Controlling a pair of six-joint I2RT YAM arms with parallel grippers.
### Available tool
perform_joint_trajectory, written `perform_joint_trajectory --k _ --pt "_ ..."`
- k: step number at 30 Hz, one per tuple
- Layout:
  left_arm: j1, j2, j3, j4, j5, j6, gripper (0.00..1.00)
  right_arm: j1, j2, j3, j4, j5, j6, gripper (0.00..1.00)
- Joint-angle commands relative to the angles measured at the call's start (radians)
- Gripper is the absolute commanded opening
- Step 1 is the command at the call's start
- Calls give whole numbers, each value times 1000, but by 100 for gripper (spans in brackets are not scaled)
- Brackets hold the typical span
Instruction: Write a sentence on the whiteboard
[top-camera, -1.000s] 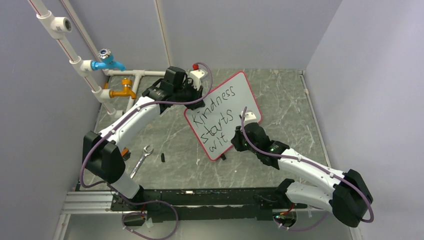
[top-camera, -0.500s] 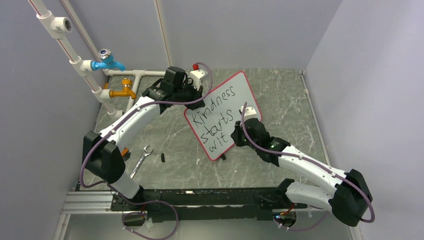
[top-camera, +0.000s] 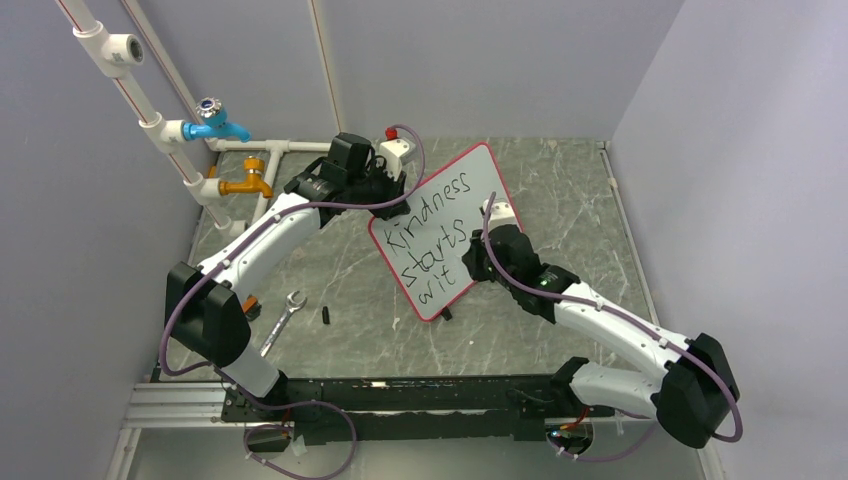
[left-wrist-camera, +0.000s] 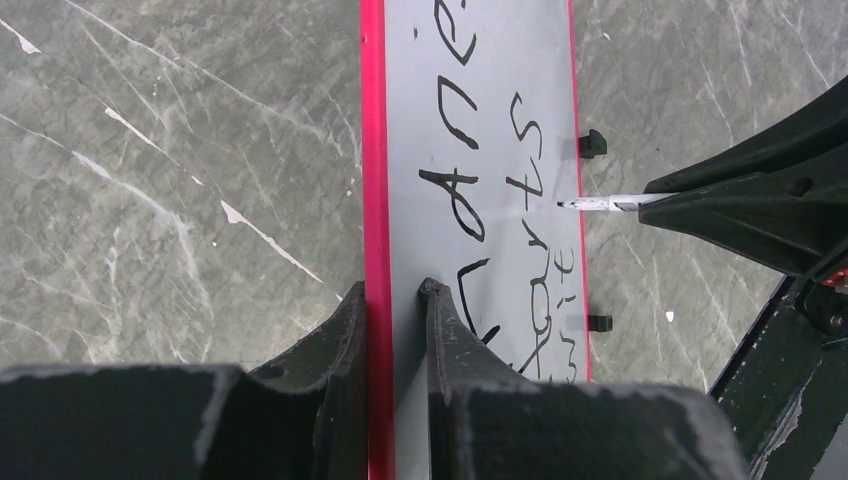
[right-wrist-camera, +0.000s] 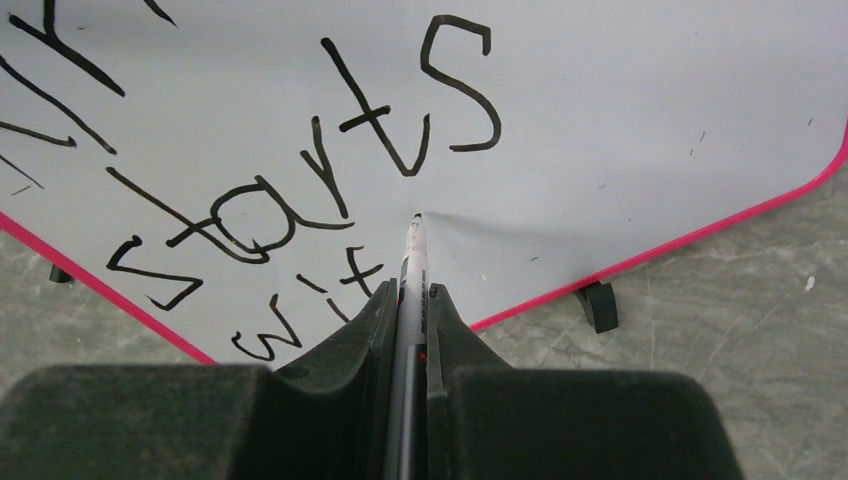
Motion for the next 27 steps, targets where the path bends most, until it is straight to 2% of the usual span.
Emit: perform_joint_trajectory --k 1,27 --pt "-12 34 -21 -131 -130 144 0 -15 23 47 58 -14 -14 0" --pt "-12 28 -21 -131 -127 144 0 -22 -49 -148 58 -78 60 0"
